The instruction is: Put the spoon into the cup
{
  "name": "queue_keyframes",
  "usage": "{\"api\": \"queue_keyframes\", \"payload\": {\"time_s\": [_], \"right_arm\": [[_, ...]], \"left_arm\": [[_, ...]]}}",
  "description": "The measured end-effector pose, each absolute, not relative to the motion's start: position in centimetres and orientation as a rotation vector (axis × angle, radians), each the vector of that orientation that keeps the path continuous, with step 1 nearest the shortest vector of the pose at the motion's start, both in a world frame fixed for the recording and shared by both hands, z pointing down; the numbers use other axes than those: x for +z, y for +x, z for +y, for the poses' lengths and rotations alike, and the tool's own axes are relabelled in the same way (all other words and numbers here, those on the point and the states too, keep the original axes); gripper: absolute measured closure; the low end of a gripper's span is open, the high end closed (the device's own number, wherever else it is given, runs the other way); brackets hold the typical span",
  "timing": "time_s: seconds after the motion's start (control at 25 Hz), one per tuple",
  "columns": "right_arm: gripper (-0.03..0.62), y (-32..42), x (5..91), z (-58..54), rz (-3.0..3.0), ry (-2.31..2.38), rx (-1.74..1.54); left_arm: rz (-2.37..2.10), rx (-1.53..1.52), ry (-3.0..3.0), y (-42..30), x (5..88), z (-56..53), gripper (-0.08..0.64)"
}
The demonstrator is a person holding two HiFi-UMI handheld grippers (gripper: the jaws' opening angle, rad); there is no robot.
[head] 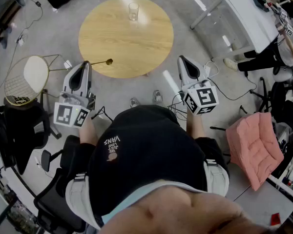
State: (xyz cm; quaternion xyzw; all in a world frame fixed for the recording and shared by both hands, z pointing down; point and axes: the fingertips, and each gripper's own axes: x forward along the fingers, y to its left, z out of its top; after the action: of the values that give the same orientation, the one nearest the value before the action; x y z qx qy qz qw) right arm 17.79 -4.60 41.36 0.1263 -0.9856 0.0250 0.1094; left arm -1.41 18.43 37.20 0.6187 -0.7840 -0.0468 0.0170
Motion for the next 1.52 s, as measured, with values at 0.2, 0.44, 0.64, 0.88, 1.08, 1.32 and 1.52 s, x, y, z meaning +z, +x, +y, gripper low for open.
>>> {"api": "queue_keyframes", "payload": {"time_s": [0.2, 0.44, 0.64, 0.88, 1.08, 1.32, 1.52], "right_arm": [[0.594, 17.3, 41.1, -3.4, -2.933, 0.391, 0.125], [0.594, 17.0, 41.3, -1.5, -2.931, 0.422, 0.129], [0.594, 16.9, 41.3, -1.6, -2.929, 0.427, 0.145], [0.594, 15.2, 41.4, -2.4, -2.937, 0.390, 0.147], [0.594, 13.1, 41.7, -3.9, -2.935, 0.356, 0.159], [0.594, 10.5, 41.8, -6.3, -2.932, 0.308, 0.165], [0.594, 8.6, 41.9, -9.0, -2.936, 0.282, 0.174]], "left_arm": [[-2.424, -0.149, 1.940, -2.1, 37.3, 19.6, 0.556], [-2.400, -0.171, 1.962, -2.9, 37.9, 21.0, 0.556], [-2.402, -0.194, 1.961, -3.0, 38.0, 21.2, 0.555], [-2.422, -0.199, 1.933, -4.0, 38.2, 20.7, 0.555], [-2.434, -0.202, 1.903, -5.6, 38.2, 19.7, 0.556], [-2.455, -0.198, 1.882, -7.5, 37.9, 17.2, 0.557], [-2.458, -0.199, 1.876, -8.8, 37.6, 14.5, 0.555]]}}
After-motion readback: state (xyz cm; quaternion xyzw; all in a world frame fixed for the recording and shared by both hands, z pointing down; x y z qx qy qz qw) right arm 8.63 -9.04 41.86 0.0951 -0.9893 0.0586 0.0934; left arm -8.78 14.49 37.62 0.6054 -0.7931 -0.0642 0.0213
